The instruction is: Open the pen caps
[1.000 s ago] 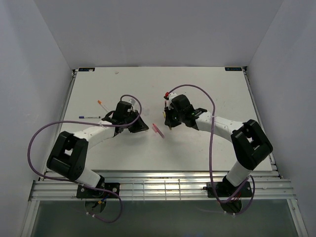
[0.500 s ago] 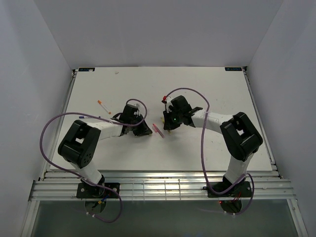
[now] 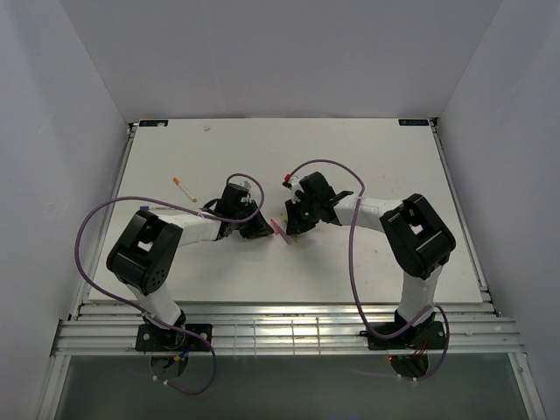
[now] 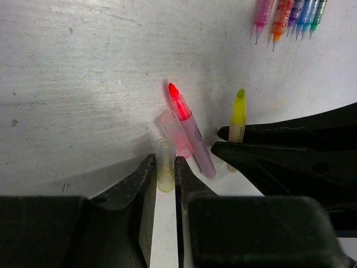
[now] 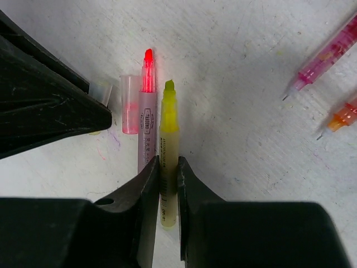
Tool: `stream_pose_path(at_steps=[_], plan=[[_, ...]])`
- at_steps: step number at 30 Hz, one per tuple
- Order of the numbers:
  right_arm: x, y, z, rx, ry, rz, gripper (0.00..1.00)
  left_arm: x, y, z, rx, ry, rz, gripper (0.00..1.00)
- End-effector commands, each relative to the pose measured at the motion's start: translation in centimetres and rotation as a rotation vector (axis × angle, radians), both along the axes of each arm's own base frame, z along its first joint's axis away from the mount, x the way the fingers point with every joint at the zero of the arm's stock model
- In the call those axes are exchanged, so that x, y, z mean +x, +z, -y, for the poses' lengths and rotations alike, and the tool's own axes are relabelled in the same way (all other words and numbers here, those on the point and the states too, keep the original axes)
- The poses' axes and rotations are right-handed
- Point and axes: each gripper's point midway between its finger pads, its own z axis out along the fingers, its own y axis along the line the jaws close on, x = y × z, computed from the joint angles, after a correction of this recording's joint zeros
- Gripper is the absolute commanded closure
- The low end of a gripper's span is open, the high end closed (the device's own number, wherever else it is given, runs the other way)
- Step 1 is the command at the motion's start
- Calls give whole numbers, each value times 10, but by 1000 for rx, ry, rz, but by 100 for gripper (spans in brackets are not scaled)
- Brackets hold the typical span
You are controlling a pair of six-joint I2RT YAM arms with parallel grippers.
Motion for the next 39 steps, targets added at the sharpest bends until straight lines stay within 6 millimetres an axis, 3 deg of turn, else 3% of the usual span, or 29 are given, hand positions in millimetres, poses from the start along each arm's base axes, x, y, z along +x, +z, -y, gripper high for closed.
stream_pose_path(at_steps=[1,14,21,28,31,32,34,35,38,39], plan=[[15,14,-14,49,14,45,80,9,8,3,-8,12,38,73],[16,9,-15,47,14,31,68,4,-3,0,6,15,17,61],[19,18,-17,61,3,45,63,4,7,-2,2,17,45,59],[20,54,-19,126,-20,99,60,11,35,-8,27,37,108,55],[20,74,-12,141,-51,144,59,16,48,-14,58,49,139,53],[20,89,-10,160,-60,174,59,18,54,-17,76,53,145,52],[17,95,-3,155,-76,194,59,29,63,-29,133,82,185,50],[15,106,0,166,-82,222,58,36,73,-34,148,95,203,48],[9,113,9,169,-85,247,58,57,83,-65,206,159,213,47],[6,114,10,170,-81,249,58,67,84,-86,219,207,205,47]])
